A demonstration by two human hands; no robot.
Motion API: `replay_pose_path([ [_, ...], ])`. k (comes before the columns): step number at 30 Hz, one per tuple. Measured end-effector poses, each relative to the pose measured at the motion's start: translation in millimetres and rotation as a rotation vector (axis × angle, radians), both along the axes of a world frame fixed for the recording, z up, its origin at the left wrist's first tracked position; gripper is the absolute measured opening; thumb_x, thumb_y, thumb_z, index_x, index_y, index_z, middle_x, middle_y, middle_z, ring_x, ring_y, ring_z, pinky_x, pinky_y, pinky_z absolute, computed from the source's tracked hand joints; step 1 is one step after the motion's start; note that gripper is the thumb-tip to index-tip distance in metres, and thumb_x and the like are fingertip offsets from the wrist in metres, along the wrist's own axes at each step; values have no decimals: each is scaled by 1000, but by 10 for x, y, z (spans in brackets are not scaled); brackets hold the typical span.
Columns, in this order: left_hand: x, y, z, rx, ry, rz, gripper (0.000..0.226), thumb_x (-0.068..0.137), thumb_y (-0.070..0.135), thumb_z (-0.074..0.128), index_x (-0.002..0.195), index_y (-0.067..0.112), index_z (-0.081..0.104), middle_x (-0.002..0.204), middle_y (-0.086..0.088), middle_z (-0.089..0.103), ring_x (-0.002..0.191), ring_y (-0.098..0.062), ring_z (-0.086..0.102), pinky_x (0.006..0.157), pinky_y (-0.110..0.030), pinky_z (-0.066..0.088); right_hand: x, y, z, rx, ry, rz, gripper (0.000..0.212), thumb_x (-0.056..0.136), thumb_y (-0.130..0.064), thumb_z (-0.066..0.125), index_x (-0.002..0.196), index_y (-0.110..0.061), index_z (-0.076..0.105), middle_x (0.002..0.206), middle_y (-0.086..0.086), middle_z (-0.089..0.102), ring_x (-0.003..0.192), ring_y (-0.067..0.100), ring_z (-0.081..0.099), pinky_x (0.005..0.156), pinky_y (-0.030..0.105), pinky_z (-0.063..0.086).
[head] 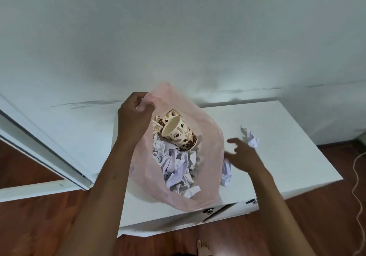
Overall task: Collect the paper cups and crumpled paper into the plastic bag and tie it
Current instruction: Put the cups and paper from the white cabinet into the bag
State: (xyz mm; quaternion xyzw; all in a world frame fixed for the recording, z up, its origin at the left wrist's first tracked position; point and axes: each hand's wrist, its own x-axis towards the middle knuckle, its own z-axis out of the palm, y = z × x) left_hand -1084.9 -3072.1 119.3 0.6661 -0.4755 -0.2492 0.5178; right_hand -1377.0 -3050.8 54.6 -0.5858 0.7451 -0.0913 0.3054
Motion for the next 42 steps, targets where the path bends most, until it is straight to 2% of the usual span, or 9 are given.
replay_pose_path([
  [3, -21, -11, -13, 4, -1, -19, 20, 84, 21, 65, 103, 24, 69, 99, 15, 70, 95, -3, 63, 85, -27, 50, 87, 124, -201, 167, 62, 120, 66, 80, -38, 70, 140, -23, 47, 127, 13, 62, 111, 30, 62, 79, 28, 45],
  [8, -10, -32, -12, 2, -7, -17, 18, 84, 19, 64, 101, 22, 69, 93, 16, 69, 92, -6, 63, 85, -29, 50, 208, 231, -415, 38, -48, -15, 73, 57, -40, 48, 124, -11, 56, 112, 20, 60, 93, 28, 53, 75, 25, 35],
  [13, 47, -37, 1, -2, -1, 7, 18, 83, 20, 65, 100, 22, 68, 91, 16, 69, 88, -1, 62, 83, -29, 50, 92, 184, -252, -210, -203, -202, 59, 73, -26, 79, 127, -17, 57, 114, 4, 68, 92, 18, 62, 79, 19, 36],
  [17, 82, -31, 40, -10, 42, 35, 17, 82, 18, 65, 96, 27, 68, 89, 19, 68, 85, 4, 62, 81, -27, 49, 83, 121, 162, -441, -364, -290, 69, 72, -27, 85, 128, -23, 46, 114, -4, 61, 90, 13, 61, 75, 21, 44],
  [21, 92, -30, 62, -25, 61, 64, 16, 81, 18, 66, 84, 34, 64, 83, 22, 67, 80, 8, 61, 80, -27, 49, 345, 125, 669, -583, -503, -149, 62, 68, -29, 88, 117, -24, 50, 108, -7, 64, 91, 3, 64, 64, 8, 48],
  [25, 126, -30, 71, -28, 74, 85, 16, 82, 20, 66, 83, 35, 64, 84, 23, 67, 85, 1, 62, 82, -27, 49, 754, 104, 879, -503, -549, 145, 60, 67, -37, 87, 117, -35, 53, 103, -20, 59, 85, -5, 63, 61, 10, 54],
  [29, 198, -20, 99, -52, 64, 120, 15, 83, 20, 65, 92, 33, 67, 92, 20, 69, 94, -5, 64, 83, -25, 50, 1176, -123, 844, -562, -527, 334, 67, 69, -33, 87, 128, -37, 57, 125, -11, 57, 108, 7, 60, 88, 30, 57],
  [33, 268, -22, 137, -81, 77, 159, 20, 84, 18, 64, 100, 27, 70, 100, 15, 70, 99, -3, 64, 89, -25, 51, 1412, -420, 820, -499, -379, 479, 84, 71, -44, 83, 145, -31, 45, 155, 3, 33, 138, 19, 40, 113, 36, 36],
  [42, 178, -116, 180, -68, 63, 131, 22, 81, 16, 63, 94, 33, 68, 94, 19, 70, 95, 4, 63, 87, -24, 50, 746, -741, 540, -791, -376, 155, 27, 83, -37, 72, 109, -26, 73, 122, 1, 63, 116, 18, 57, 101, 39, 45],
])
